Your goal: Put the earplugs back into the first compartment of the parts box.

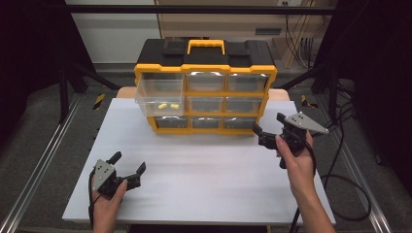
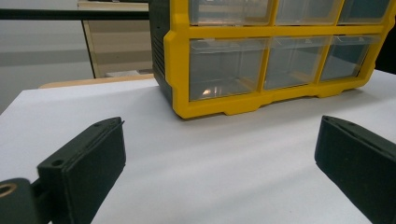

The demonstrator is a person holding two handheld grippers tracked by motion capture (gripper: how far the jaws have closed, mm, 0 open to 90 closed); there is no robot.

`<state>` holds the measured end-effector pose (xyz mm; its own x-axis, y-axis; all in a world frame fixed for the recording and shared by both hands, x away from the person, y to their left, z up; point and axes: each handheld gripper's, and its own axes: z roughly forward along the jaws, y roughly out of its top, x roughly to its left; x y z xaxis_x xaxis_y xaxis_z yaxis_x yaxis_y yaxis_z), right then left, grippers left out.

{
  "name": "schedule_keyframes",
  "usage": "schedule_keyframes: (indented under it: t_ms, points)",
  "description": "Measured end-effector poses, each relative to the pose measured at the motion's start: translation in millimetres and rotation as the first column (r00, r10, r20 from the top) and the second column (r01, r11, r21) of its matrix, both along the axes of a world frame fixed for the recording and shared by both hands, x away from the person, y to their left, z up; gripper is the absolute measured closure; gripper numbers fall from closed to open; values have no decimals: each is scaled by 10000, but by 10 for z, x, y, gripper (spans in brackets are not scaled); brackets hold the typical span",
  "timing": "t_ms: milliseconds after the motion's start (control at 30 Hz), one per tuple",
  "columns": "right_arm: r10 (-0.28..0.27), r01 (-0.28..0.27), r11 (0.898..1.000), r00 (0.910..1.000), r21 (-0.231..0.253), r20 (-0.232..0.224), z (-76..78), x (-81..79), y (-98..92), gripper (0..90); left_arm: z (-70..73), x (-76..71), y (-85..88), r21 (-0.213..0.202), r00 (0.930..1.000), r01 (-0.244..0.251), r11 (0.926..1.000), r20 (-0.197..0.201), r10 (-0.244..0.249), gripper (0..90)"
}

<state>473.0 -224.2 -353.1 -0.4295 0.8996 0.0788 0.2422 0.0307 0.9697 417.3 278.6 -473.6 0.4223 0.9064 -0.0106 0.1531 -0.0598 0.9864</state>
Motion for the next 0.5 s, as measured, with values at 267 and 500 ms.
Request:
schedule_keyframes:
  t_ms: [267, 500]
  points:
    - [-255, 256, 9996, 9996, -85, 121, -303, -166, -169, 71, 3, 0, 24, -246, 9999, 90, 9997, -105, -92, 19]
    - [-132, 137, 9998, 9994, 158, -312, -636, -230, -226, 55, 31, -56, 59, -313, 10000, 53, 9995, -38, -54, 19]
